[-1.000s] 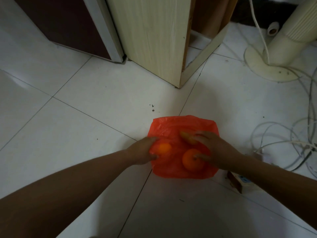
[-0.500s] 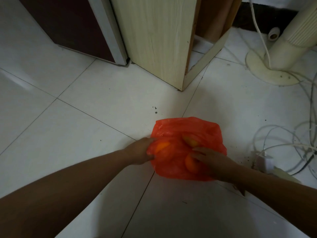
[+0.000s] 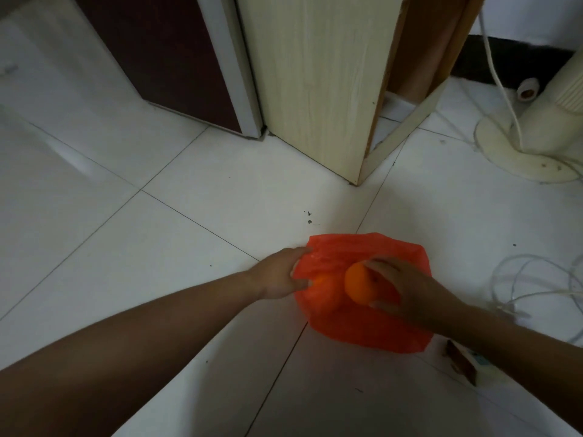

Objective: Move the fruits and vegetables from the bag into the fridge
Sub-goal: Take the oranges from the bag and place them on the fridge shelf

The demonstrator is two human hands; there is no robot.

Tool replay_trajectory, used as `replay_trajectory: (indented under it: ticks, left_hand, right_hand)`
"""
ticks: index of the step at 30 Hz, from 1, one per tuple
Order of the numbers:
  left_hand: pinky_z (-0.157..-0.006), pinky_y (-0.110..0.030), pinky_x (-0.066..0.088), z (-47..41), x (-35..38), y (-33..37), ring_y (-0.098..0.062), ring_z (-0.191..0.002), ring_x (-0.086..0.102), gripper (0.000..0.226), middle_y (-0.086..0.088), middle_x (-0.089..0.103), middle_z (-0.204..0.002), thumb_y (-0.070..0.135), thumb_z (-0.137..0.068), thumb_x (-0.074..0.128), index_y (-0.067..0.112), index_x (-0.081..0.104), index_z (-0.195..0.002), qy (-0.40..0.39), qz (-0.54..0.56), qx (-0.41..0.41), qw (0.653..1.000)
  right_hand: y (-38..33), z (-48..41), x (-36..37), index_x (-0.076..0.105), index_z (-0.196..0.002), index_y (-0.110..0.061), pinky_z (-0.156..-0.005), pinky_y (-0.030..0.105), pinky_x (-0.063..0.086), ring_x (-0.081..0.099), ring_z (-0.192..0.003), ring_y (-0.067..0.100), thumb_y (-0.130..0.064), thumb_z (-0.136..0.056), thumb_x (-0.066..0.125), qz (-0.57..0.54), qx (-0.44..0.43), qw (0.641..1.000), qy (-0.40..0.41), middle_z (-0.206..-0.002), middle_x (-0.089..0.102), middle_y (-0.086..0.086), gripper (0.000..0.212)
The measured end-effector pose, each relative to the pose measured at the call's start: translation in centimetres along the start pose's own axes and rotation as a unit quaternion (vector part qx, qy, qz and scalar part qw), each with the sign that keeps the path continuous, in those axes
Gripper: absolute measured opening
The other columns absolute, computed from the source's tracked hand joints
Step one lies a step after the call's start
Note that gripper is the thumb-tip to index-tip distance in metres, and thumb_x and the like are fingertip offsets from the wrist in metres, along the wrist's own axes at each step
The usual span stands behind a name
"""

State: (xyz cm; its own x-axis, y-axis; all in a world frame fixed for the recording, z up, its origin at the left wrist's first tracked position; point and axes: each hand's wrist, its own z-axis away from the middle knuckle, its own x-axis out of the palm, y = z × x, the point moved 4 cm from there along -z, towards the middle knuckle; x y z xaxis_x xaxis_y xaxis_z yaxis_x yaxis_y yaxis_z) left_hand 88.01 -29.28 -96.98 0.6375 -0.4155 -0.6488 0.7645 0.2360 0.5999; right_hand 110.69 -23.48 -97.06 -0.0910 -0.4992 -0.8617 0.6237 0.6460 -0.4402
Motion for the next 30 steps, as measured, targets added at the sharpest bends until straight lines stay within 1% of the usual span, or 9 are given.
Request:
replay_trajectory:
  ticks: [1, 3, 8, 11, 13, 17, 23, 27, 30]
  left_hand:
    - [-0.076, 0.006, 0.030, 0.0, -0.5, 0.5, -0.009, -0.107, 0.046, 0.065, 0.004, 0.044, -0.131, 0.023, -0.087, 0.064, 0.019, 0.031, -0.143, 0.007, 0.018, 0.010, 1.000]
    - [-0.067, 0.007, 0.033, 0.3, -1.3, 1.5, -0.005, -0.101, 0.045, 0.067, 0.010, 0.044, -0.125, 0.019, -0.084, 0.068, 0.021, 0.034, -0.141, 0.011, 0.055, 0.025, 0.998]
    - [-0.069, 0.004, 0.035, 1.3, -2.5, 2.0, -0.008, -0.108, 0.047, 0.088, 0.005, 0.041, -0.140, 0.024, -0.072, 0.080, 0.025, 0.029, -0.143, 0.030, 0.074, 0.038, 0.996]
    - [-0.078, -0.013, 0.043, 2.3, -3.1, 2.0, -0.011, -0.111, 0.050, 0.091, 0.004, 0.040, -0.141, 0.023, -0.071, 0.080, 0.025, 0.025, -0.145, 0.072, 0.083, 0.050, 0.993]
    - [-0.082, -0.021, 0.046, 2.8, -3.6, 1.9, -0.013, -0.113, 0.049, 0.092, 0.005, 0.039, -0.141, 0.025, -0.072, 0.079, 0.029, 0.023, -0.145, 0.098, 0.101, 0.055, 0.989]
    - [-0.084, -0.023, 0.046, 3.2, -4.3, 2.0, -0.014, -0.112, 0.050, 0.080, 0.010, 0.041, -0.131, 0.029, -0.072, 0.079, 0.031, 0.034, -0.138, 0.127, 0.112, 0.065, 0.983]
    - [-0.082, -0.027, 0.044, 2.4, -2.7, -0.8, -0.018, -0.110, 0.051, 0.081, 0.001, 0.047, -0.132, 0.034, -0.068, 0.082, 0.028, 0.036, -0.135, 0.104, 0.054, 0.028, 0.993]
    - [-0.081, -0.025, 0.039, 2.4, -1.0, -2.8, -0.013, -0.104, 0.048, 0.083, -0.002, 0.049, -0.130, 0.032, -0.067, 0.083, 0.023, 0.035, -0.134, 0.075, 0.016, 0.006, 0.997]
    - [-0.083, -0.027, 0.041, 2.0, -0.1, -3.6, -0.019, -0.108, 0.051, 0.082, -0.003, 0.050, -0.130, 0.032, -0.067, 0.082, 0.023, 0.035, -0.133, 0.059, -0.008, -0.006, 0.998]
  right_hand:
    - [-0.5, -0.4, -0.7, 0.023, -0.145, -0.026, -0.103, 0.024, 0.028, 0.030, -0.133, 0.016, -0.048, -0.084, 0.060, -0.002, 0.000, 1.000, 0.016, -0.151, 0.023, -0.002, 0.075]
    - [-1.7, -1.2, -1.9, 0.024, -0.144, -0.027, -0.099, 0.021, 0.026, 0.031, -0.131, 0.015, -0.050, -0.084, 0.060, -0.012, 0.000, 0.999, 0.037, -0.149, 0.024, -0.004, 0.074]
    - [-5.1, -3.1, -4.1, 0.028, -0.140, -0.032, -0.093, 0.024, 0.033, 0.037, -0.114, 0.006, -0.048, -0.082, 0.062, -0.068, -0.016, 0.994, 0.079, -0.143, 0.032, -0.008, 0.069]
    - [-6.6, -4.1, -4.9, 0.031, -0.138, -0.032, -0.088, 0.026, 0.038, 0.039, -0.107, 0.004, -0.046, -0.079, 0.067, -0.104, -0.016, 0.989, 0.103, -0.137, 0.039, -0.007, 0.070]
    - [-7.2, -4.8, -5.0, 0.032, -0.138, -0.032, -0.088, 0.028, 0.040, 0.041, -0.107, 0.005, -0.046, -0.077, 0.068, -0.122, -0.016, 0.987, 0.104, -0.136, 0.042, -0.006, 0.072]
    - [-7.9, -5.2, -4.9, 0.033, -0.138, -0.032, -0.084, 0.025, 0.039, 0.041, -0.105, 0.003, -0.046, -0.076, 0.069, -0.132, -0.026, 0.986, 0.101, -0.135, 0.044, -0.006, 0.073]
    - [-5.4, -4.2, -3.9, 0.036, -0.135, -0.032, -0.088, 0.024, 0.035, 0.041, -0.108, 0.003, -0.048, -0.079, 0.065, -0.123, 0.025, 0.989, 0.084, -0.136, 0.045, -0.006, 0.065]
    - [-3.5, -3.2, -2.4, 0.035, -0.137, -0.029, -0.091, 0.021, 0.030, 0.042, -0.114, 0.007, -0.049, -0.081, 0.063, -0.091, 0.053, 0.993, 0.045, -0.140, 0.042, -0.003, 0.066]
    - [-2.5, -2.7, -1.5, 0.034, -0.138, -0.030, -0.093, 0.019, 0.026, 0.040, -0.117, 0.006, -0.049, -0.081, 0.062, -0.076, 0.056, 0.995, 0.025, -0.143, 0.040, -0.004, 0.066]
